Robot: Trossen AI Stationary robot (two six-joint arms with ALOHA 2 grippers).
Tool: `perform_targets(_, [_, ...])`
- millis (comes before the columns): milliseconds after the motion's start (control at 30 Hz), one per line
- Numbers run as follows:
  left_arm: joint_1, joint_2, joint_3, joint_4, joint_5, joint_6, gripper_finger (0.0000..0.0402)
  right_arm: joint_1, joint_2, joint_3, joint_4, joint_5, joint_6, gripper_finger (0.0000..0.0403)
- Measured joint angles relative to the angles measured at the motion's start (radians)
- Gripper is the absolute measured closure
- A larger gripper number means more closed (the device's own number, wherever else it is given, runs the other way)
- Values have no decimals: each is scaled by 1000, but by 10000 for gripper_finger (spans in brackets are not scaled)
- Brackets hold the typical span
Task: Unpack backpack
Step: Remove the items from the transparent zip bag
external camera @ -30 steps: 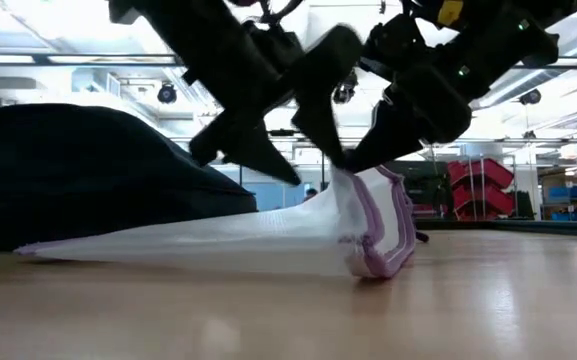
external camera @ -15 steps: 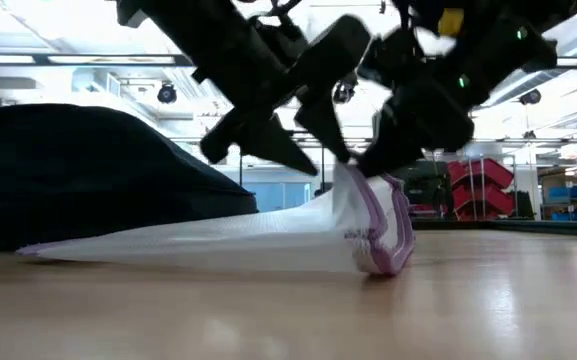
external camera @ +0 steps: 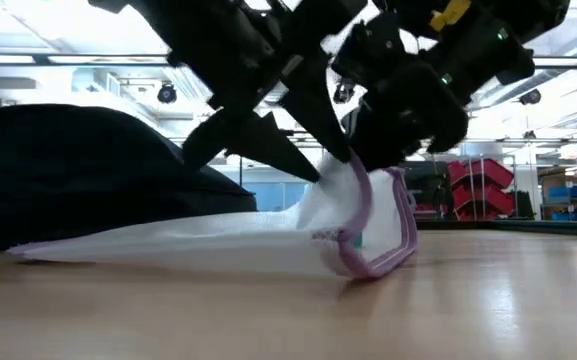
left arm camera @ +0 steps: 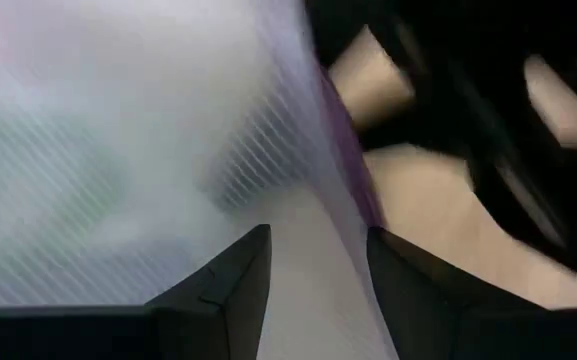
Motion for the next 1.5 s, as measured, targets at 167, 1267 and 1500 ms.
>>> perform_targets(167, [-60, 0, 17, 4, -83, -85, 245, -6, 29, 25, -1, 1, -8, 403])
perform_targets(1267, [-158, -32, 40, -94, -333, 206, 244, -2, -122, -50, -145, -165, -97, 403])
perform_targets(1500, [-103, -6, 36, 30, -305, 348, 229, 10, -63, -56, 0, -87, -20, 403])
